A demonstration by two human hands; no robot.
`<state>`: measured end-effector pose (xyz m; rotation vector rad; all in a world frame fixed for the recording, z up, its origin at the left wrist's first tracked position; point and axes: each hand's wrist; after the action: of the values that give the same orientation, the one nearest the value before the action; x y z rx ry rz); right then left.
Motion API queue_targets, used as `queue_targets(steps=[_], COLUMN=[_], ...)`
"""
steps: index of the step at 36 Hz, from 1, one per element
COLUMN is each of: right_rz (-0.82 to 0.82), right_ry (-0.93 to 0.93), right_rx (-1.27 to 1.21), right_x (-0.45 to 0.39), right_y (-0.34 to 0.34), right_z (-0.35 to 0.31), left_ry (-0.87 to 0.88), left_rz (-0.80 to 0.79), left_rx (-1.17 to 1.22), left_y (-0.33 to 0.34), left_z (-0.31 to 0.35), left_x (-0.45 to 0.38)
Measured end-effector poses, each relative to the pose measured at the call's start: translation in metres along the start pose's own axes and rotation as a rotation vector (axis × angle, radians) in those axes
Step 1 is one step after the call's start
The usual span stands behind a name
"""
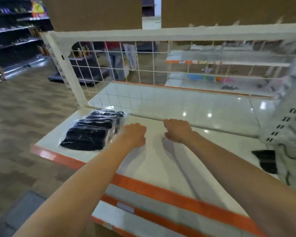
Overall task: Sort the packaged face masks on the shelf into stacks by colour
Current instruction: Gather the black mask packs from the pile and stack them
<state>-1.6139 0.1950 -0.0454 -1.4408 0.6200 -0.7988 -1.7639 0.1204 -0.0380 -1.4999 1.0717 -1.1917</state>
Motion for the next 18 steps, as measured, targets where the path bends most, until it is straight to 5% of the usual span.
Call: queue_targets(steps=[18], right_rz=[-0.012], right_ry=[0.518], right_rx=[-0.062], right_x=[0.224], right_y=[0.032], right_z=[0.258], left_ry=[0.505], left_rz=[0.153], left_rx=[0.074], left_y=[-0.045], left_z=[0.318], left_x=[-0.014])
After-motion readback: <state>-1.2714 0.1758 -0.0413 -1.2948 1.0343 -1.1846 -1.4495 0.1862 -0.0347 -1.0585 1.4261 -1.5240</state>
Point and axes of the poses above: each hand's wrist, its own x-axis away from the middle knuckle, its own y-axis out of the palm, z = x × y, and after that the axes turned 5 degrees about x, right-handed
